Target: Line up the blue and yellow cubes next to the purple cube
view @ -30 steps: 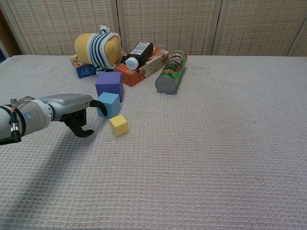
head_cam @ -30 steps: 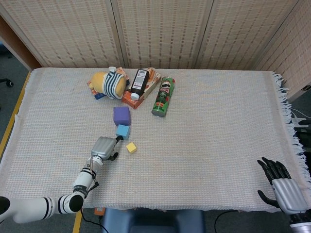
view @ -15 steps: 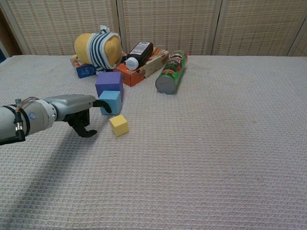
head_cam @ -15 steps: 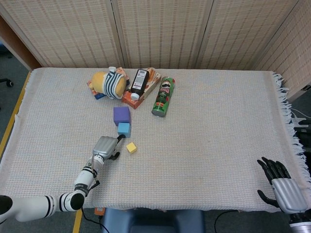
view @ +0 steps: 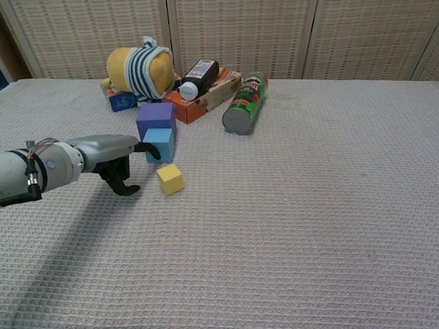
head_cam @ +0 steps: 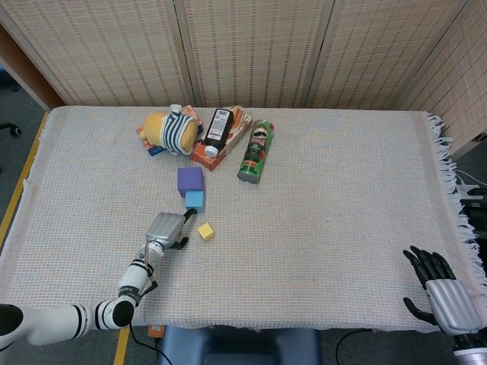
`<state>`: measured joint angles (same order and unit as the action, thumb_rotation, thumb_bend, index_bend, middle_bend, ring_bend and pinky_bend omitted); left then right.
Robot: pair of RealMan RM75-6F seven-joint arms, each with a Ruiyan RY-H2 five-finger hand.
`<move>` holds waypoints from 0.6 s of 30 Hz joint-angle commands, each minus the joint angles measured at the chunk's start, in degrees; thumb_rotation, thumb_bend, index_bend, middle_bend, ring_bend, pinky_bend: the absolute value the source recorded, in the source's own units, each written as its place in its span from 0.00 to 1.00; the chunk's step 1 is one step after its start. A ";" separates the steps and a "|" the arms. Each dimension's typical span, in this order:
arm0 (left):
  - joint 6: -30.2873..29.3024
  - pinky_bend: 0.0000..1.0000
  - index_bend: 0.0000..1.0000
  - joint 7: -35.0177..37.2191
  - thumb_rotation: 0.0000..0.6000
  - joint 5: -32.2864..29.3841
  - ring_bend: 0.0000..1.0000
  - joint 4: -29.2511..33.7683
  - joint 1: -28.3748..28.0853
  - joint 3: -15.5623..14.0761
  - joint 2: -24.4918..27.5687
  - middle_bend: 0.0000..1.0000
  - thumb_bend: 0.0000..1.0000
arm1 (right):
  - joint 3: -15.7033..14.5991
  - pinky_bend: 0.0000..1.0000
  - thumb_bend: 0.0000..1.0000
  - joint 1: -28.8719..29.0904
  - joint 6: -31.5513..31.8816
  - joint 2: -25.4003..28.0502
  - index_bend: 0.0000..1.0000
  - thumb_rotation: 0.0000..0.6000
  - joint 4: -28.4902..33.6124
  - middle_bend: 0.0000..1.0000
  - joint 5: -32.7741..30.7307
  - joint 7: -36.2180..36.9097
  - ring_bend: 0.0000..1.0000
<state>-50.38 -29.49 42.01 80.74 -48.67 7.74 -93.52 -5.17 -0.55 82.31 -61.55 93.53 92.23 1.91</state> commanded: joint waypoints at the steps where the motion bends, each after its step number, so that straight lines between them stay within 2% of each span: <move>1: -0.05 1.00 0.14 -0.10 1.00 -0.18 1.00 -0.02 -0.12 0.03 -0.06 1.00 0.42 | -0.04 0.00 0.04 0.00 -0.02 0.01 0.00 1.00 0.03 0.00 0.05 -0.04 0.00; 18: -0.23 1.00 0.15 -0.72 1.00 -0.92 1.00 -0.08 -0.76 -0.17 -0.21 1.00 0.42 | 0.05 0.00 0.04 -0.04 0.03 0.09 0.00 1.00 0.02 0.00 -0.07 0.06 0.00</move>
<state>-50.55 -30.23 41.03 80.57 -49.46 7.60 -93.76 -5.12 -0.59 82.33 -61.46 93.55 92.16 1.96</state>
